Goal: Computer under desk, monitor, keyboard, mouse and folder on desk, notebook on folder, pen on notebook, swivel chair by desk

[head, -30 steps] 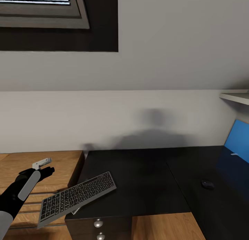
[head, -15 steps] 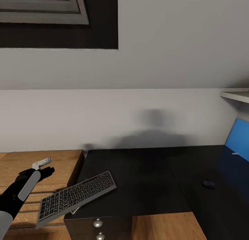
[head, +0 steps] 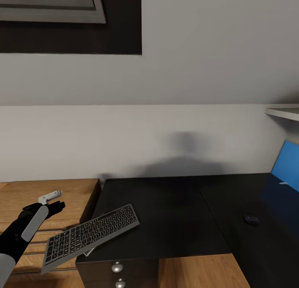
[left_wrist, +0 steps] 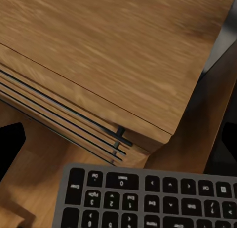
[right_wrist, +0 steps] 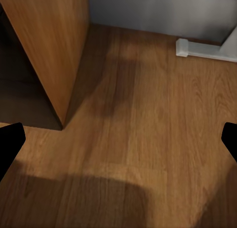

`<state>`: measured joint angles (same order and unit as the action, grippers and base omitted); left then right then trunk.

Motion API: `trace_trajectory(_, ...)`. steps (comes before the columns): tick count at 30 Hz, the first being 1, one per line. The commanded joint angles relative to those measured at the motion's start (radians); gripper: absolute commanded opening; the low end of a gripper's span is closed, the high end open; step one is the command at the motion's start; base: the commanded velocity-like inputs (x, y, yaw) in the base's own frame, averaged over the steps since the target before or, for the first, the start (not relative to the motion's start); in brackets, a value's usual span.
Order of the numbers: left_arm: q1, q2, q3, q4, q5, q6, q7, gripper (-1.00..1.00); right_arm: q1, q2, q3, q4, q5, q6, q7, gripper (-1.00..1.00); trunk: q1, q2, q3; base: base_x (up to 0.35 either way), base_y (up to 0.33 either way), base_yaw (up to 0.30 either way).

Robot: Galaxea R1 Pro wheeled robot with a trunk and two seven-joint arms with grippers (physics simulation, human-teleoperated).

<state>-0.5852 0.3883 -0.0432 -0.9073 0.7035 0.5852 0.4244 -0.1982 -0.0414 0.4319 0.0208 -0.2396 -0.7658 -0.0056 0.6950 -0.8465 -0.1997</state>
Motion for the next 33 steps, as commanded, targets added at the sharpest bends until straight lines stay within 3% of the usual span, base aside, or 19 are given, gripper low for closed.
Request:
trace_trajectory(1, -0.001, 0.001, -0.004, -0.001, 0.011, 0.001, 0.010, 1.00, -0.001, 0.000, 0.009, 0.002, -0.007, -0.004, -0.001, 1.00, 0.004, -0.008, -0.005, 0.000, 0.000, 0.000)
trace_trajectory(33, -0.001, 0.001, -0.004, 0.025, 0.013, 0.001, 0.011, 1.00, -0.001, 0.002, 0.010, 0.002, -0.007, -0.004, -0.001, 1.00, 0.127, -0.232, -0.105, 0.000, 0.000, 0.000)
